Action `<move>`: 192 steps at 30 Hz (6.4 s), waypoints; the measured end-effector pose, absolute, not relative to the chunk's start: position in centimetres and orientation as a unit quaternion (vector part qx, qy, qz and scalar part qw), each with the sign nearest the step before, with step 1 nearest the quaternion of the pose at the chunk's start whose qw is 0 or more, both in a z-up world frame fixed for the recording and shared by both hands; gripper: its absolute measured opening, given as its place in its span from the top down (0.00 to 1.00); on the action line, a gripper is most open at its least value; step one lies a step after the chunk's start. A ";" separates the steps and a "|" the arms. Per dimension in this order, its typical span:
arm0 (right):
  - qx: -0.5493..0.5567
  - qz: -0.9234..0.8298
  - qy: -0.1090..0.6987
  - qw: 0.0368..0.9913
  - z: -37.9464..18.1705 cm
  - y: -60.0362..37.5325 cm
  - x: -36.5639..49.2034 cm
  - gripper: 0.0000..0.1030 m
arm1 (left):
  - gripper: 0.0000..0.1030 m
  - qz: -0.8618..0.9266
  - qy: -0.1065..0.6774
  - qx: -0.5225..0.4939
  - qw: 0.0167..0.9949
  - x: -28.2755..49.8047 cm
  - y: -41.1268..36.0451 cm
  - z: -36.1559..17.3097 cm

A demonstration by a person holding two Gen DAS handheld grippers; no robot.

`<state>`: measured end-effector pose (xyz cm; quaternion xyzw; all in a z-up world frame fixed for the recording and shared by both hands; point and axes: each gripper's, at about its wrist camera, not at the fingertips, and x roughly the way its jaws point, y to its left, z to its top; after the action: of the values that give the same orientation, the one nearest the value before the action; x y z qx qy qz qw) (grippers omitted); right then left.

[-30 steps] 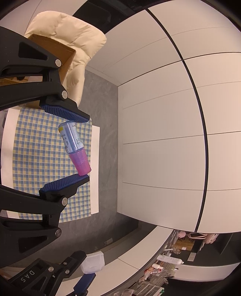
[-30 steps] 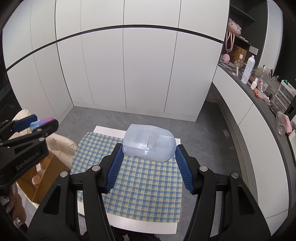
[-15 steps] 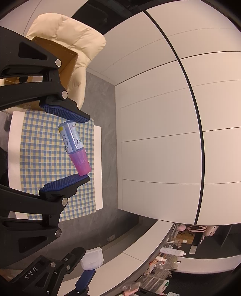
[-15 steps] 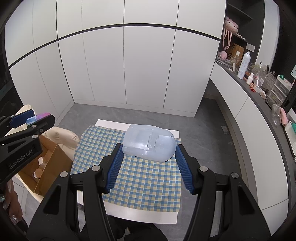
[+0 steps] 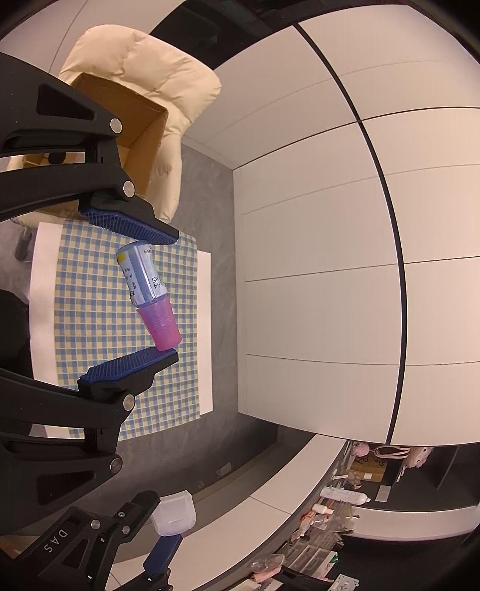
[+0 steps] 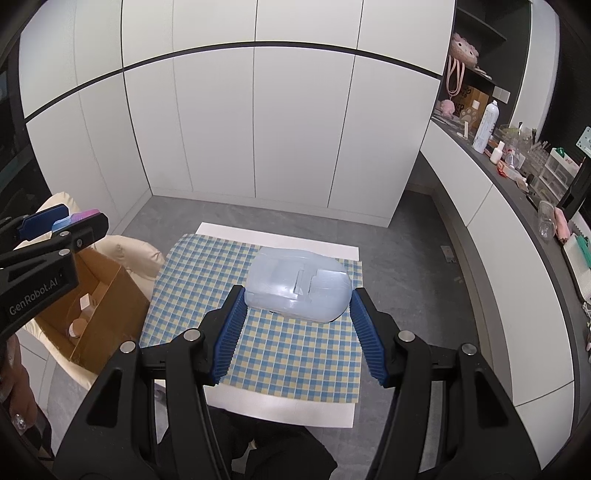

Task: Organize objects
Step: 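Carry the pale blue object with the right tool while the left tool carries the bottle back, then turn both loaded tools toward the cardboard box on the armchair, then move both loaded tools over the open cardboard box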

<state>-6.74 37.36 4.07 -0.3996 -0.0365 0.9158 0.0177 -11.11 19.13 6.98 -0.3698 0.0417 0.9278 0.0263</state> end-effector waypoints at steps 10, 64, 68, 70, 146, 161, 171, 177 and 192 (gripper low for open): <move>-0.406 0.913 -0.030 0.016 3.0 37.1 -4.4 0.42 | 0.44 0.926 0.040 -0.375 0.032 -8.8 18.3 6.0; -0.453 0.891 -0.014 -0.023 -5.0 36.8 12.1 0.42 | 0.44 0.896 0.046 -0.435 0.077 5.4 14.1 -3.8; -0.454 0.891 -0.006 -0.025 -5.4 36.8 13.2 0.42 | 0.44 0.895 0.047 -0.436 0.086 6.3 14.3 -4.1; -0.457 0.889 -0.002 -0.027 -5.7 36.9 13.8 0.42 | 0.44 0.894 0.046 -0.438 0.089 6.7 14.3 -4.2; -0.494 0.842 -0.075 -0.202 -10.0 24.2 12.4 0.42 | 0.44 0.880 -0.037 -0.469 -0.068 13.1 -0.1 -7.7; -0.491 0.821 -0.119 -0.266 -10.4 17.6 11.9 0.42 | 0.44 0.870 -0.068 -0.472 -0.127 15.0 -5.2 -8.1; -0.498 0.807 -0.138 -0.286 -11.0 14.8 10.9 0.42 | 0.44 0.863 -0.092 -0.477 -0.137 14.4 -7.4 -8.9; -0.502 0.800 -0.147 -0.293 -11.7 13.0 9.6 0.42 | 0.44 0.863 -0.098 -0.474 -0.146 13.3 -8.7 -9.2; -0.497 0.798 -0.171 -0.294 -13.5 7.9 3.4 0.42 | 0.44 0.850 -0.122 -0.489 -0.153 6.9 -11.0 -11.7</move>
<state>3.37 7.86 -13.51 -0.4974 -0.1708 0.7980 -0.2943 6.85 -10.99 -11.75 -0.4894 -0.1223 0.8498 -0.1527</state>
